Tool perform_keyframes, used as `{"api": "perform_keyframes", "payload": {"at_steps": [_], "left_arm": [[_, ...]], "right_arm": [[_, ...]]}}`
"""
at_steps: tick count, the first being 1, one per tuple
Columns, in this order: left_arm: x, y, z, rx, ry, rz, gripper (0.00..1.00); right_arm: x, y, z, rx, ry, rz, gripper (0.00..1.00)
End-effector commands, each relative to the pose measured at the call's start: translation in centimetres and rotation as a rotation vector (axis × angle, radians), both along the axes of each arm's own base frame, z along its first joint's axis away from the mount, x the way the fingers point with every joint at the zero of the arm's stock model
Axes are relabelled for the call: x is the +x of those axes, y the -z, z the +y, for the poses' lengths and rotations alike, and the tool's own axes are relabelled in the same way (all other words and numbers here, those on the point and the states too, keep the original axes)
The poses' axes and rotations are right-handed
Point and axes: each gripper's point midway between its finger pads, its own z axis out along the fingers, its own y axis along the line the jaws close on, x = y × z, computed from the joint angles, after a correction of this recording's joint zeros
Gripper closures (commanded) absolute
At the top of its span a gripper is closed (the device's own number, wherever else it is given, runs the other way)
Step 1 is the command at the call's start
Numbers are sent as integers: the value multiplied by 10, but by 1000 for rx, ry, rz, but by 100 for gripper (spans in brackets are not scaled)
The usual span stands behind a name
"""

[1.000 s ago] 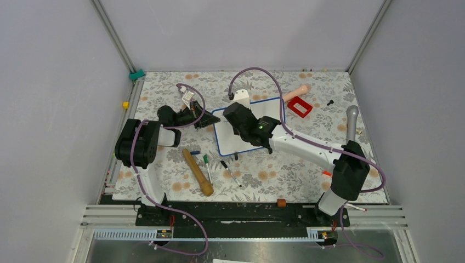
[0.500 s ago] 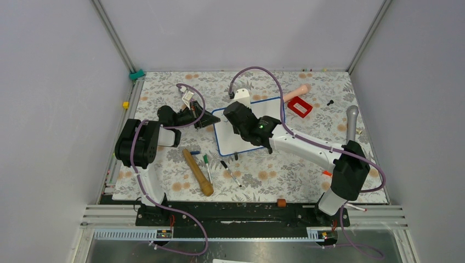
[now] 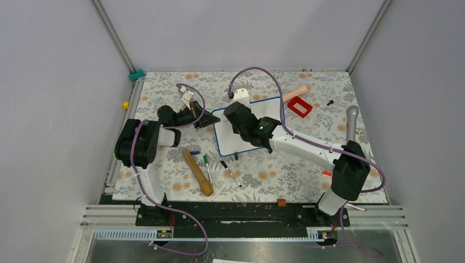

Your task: Write a sentence on the whiteboard

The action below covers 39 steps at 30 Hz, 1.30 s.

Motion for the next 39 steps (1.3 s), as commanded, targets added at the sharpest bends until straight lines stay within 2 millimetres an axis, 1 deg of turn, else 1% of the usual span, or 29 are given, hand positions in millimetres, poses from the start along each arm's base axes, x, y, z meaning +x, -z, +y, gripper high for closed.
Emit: {"api": "perform_keyframes", "payload": {"at_steps": [1, 6, 16, 19, 30, 39], "left_arm": [[-17, 4, -6, 40, 110, -160, 100], [-17, 4, -6, 40, 109, -159, 100], [-17, 3, -6, 40, 109, -162, 100], [-17, 4, -6, 40, 110, -161, 100], [-17, 3, -6, 40, 109, -161, 100], [-17, 4, -6, 40, 111, -159, 100]], "right_arm": [[7, -19, 5, 66, -17, -48, 100], [5, -20, 7, 78, -45, -52, 100], [-3, -31, -7, 163, -33, -126, 100], [-3, -34, -13, 176, -11, -147, 100], [-3, -36, -18, 195, 6, -167, 100], [3, -31, -21, 164, 42, -140, 100]]}}
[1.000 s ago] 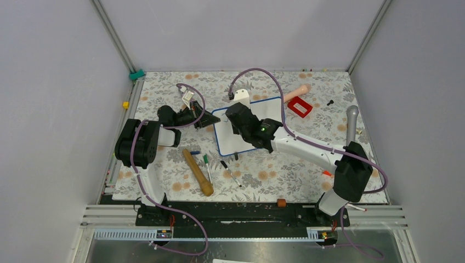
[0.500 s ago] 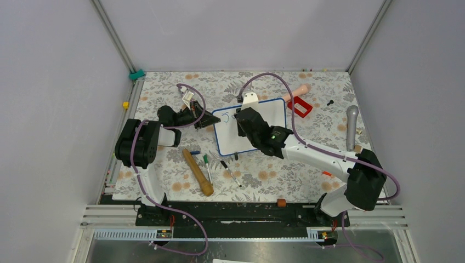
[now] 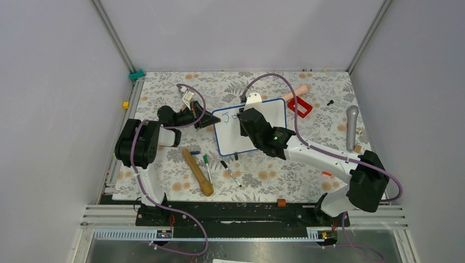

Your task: Write a sentence on the whiteboard

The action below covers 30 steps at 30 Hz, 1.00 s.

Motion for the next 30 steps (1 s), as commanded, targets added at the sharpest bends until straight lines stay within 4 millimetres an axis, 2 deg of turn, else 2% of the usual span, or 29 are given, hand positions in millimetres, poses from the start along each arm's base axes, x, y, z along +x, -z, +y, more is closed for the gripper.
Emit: {"api": "perform_keyframes", "payload": {"at_steps": [1, 19, 30], "left_arm": [[-14, 7, -5, 39, 95, -131, 100], [-15, 6, -5, 39, 96, -132, 100], [-15, 6, -5, 39, 97, -132, 100]], "right_arm": [[12, -20, -4, 42, 58, -37, 100], [20, -13, -5, 47, 68, 15, 100], [16, -6, -10, 17, 88, 59, 100]]}}
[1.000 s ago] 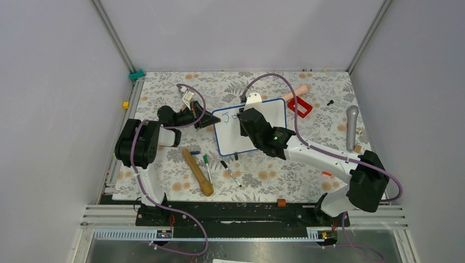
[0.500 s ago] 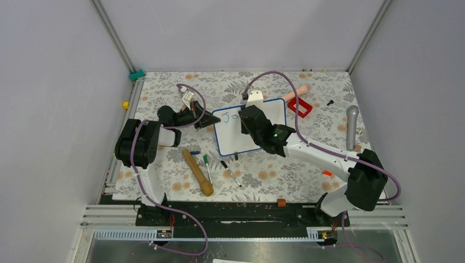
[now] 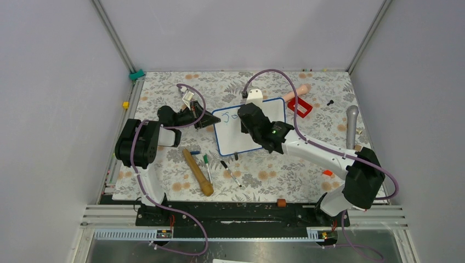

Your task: Write a sentence on the whiteboard

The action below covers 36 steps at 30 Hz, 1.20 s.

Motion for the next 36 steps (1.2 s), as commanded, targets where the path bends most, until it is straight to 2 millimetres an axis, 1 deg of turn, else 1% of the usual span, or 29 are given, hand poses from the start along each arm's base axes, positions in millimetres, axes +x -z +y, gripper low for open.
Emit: {"api": "perform_keyframes", "payload": {"at_steps": [1, 12, 17, 36], "left_arm": [[-14, 6, -5, 39, 96, -134, 100], [-15, 6, -6, 38, 97, -133, 100], [-15, 5, -6, 38, 98, -136, 100], [-15, 6, -6, 39, 98, -134, 100]], "right_arm": [[5, -10, -2, 24, 30, 0, 100], [2, -8, -6, 16, 45, 16, 100], [7, -10, -10, 14, 67, 13, 100], [17, -19, -8, 26, 69, -17, 100]]}}
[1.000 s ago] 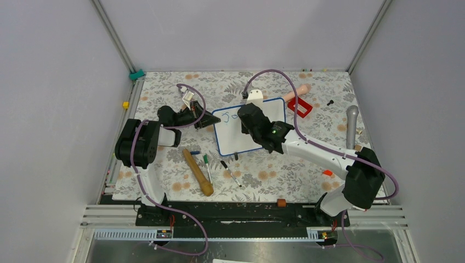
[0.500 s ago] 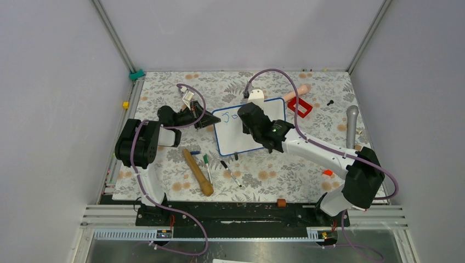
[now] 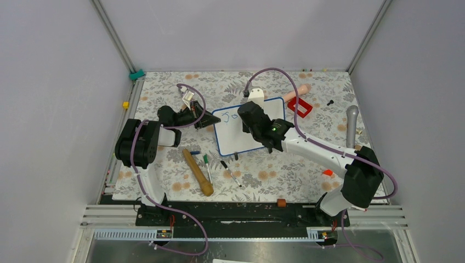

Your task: Write a sentence on the whiteboard

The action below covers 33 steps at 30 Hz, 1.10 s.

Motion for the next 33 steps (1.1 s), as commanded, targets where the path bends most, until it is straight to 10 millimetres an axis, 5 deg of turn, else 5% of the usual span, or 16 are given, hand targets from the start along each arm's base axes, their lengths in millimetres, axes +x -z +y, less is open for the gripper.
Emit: {"api": "perform_keyframes", "payload": {"at_steps": [1, 33], "left_arm": [[-14, 6, -5, 40, 97, -138, 100], [-15, 6, -6, 40, 101, -138, 100]], "right_arm": [[17, -25, 0, 48, 39, -65, 100], [15, -32, -1, 58, 14, -86, 100]]}}
